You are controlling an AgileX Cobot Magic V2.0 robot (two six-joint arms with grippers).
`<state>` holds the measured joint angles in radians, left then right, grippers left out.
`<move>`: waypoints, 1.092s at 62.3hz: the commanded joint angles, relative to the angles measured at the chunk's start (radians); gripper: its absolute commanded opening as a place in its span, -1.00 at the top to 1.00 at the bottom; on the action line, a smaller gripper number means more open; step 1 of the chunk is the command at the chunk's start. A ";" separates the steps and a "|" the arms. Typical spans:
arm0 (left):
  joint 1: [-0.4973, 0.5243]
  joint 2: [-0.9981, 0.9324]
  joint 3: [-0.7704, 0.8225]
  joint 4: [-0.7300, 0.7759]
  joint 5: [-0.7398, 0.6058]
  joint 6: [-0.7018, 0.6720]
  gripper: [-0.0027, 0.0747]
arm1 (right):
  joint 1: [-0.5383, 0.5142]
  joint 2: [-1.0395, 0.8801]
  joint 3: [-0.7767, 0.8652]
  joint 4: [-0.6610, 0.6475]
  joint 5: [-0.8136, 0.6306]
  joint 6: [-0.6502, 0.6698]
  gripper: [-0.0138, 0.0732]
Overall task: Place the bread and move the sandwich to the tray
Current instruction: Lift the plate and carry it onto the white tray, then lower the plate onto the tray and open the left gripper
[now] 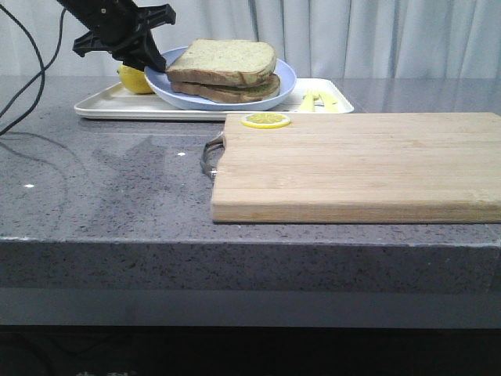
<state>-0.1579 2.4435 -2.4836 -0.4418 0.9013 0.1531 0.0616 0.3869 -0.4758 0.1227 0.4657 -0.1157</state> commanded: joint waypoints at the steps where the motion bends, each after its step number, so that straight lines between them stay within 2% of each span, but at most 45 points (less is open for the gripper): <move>1: -0.006 -0.081 -0.039 -0.021 -0.027 0.023 0.98 | -0.006 0.007 -0.028 0.000 -0.072 0.000 0.82; 9: -0.006 -0.064 -0.037 -0.021 -0.012 0.047 0.96 | -0.006 0.007 -0.028 0.000 -0.072 0.000 0.82; 15: -0.008 -0.054 -0.037 -0.021 -0.008 0.047 0.87 | -0.006 0.007 -0.028 0.000 -0.072 0.000 0.82; 22: -0.013 -0.051 -0.033 -0.021 -0.010 0.047 0.66 | -0.006 0.007 -0.028 0.000 -0.071 0.000 0.82; 34: -0.013 -0.051 -0.033 -0.021 -0.010 0.047 0.17 | -0.006 0.007 -0.028 0.000 -0.071 0.000 0.82; 43: 0.001 -0.065 -0.062 -0.013 0.009 0.047 0.00 | -0.006 0.007 -0.028 0.000 -0.071 0.000 0.82; 51: 0.025 -0.083 -0.145 -0.003 0.097 0.047 0.01 | -0.006 0.007 -0.028 0.000 -0.071 0.000 0.82; 56: 0.037 -0.083 -0.222 -0.003 0.206 0.047 0.08 | -0.006 0.007 -0.028 0.000 -0.071 0.000 0.82; 61: 0.038 -0.083 -0.283 -0.003 0.294 0.047 0.25 | -0.006 0.007 -0.028 0.000 -0.071 0.000 0.82; 65: 0.041 -0.083 -0.314 -0.003 0.343 0.044 0.47 | -0.006 0.007 -0.028 0.000 -0.071 0.000 0.82; 68: 0.041 -0.083 -0.321 -0.003 0.353 0.031 0.70 | -0.006 0.007 -0.028 0.000 -0.072 0.000 0.82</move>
<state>-0.1156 2.4384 -2.7586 -0.4142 1.2303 0.1981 0.0616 0.3869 -0.4758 0.1227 0.4657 -0.1140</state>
